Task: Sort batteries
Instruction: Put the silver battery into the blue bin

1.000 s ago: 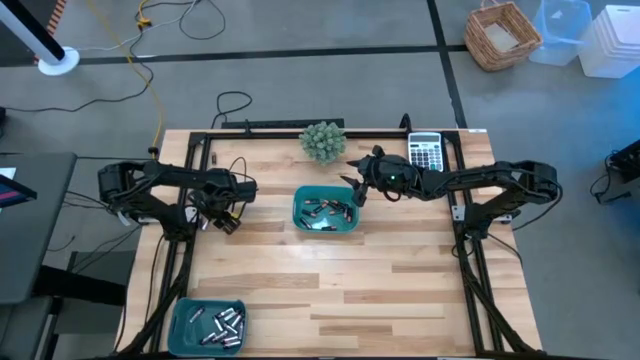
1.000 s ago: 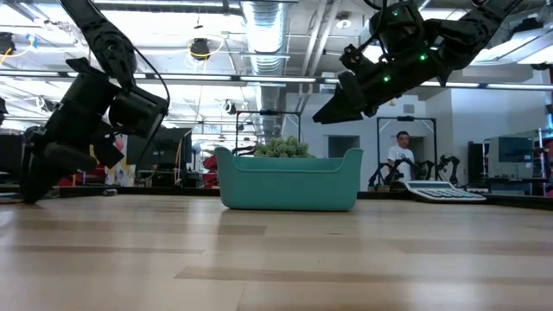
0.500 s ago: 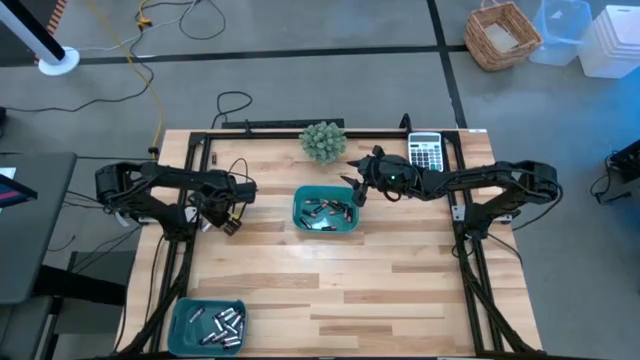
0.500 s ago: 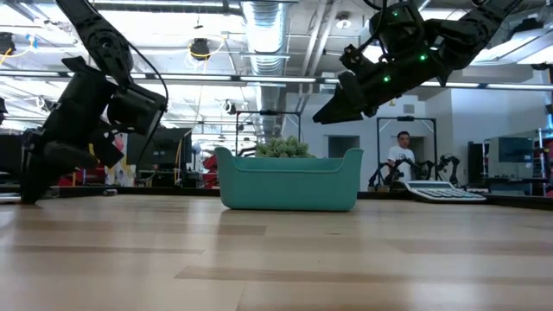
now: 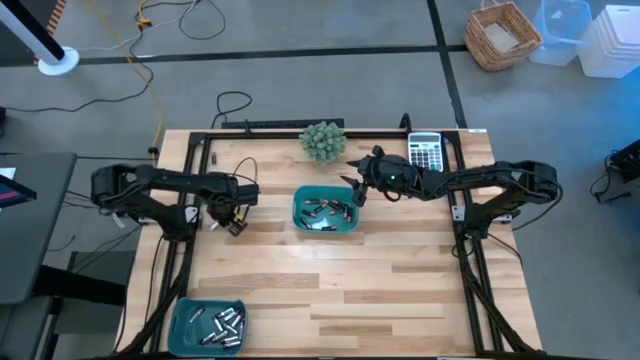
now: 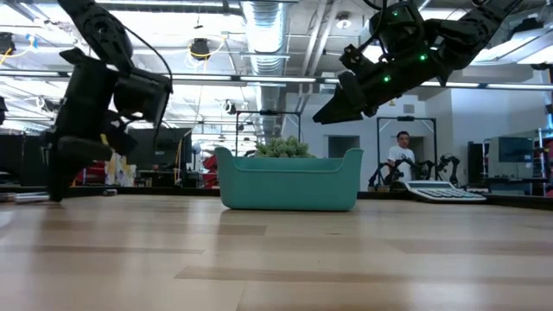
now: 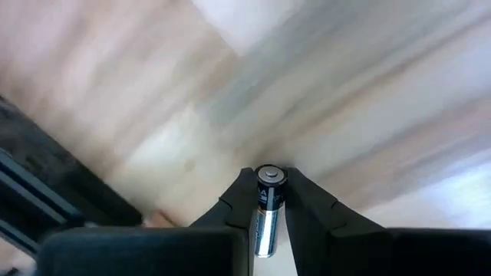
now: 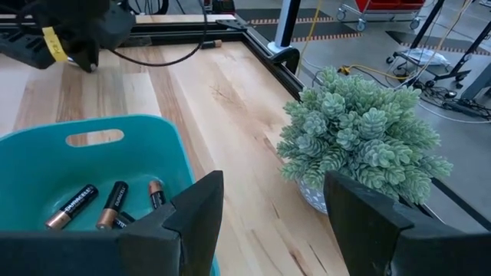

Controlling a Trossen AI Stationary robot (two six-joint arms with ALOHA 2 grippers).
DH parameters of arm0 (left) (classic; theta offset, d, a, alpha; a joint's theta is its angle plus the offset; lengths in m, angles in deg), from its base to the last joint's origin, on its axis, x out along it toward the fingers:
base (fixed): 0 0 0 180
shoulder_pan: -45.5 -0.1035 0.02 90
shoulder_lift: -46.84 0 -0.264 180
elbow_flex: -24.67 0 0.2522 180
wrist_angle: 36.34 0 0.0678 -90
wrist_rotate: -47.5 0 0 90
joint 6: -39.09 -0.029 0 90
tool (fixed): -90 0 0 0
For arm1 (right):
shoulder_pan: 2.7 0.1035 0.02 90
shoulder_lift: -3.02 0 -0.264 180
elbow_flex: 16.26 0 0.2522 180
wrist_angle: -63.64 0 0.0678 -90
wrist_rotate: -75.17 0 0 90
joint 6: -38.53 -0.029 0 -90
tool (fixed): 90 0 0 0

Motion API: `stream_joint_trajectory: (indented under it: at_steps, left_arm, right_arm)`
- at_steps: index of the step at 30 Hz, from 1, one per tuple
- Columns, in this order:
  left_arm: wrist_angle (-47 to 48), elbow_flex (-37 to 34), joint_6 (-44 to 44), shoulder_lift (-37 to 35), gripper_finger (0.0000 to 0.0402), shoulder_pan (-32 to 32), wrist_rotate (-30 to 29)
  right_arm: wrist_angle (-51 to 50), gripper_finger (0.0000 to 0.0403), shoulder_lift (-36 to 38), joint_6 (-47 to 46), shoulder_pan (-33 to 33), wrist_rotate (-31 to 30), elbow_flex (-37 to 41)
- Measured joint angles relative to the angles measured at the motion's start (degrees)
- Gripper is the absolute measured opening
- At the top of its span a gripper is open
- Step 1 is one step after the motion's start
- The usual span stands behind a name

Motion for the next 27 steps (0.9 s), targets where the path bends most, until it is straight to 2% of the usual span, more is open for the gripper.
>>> stream_joint_trajectory:
  at_steps: [16, 27]
  left_arm:
    - [-2.8, 0.1, -1.3, -14.3, 0.0040, 5.5, -4.2]
    - [-15.1, 0.2, -10.6, -24.8, 0.0039, 10.1, -2.9]
  right_arm:
    - [-0.1, 0.0240, 0.0, 0.0, 0.0, 0.0, 0.0]
    - [-0.1, 0.0240, 0.0, 0.0, 0.0, 0.0, 0.0]
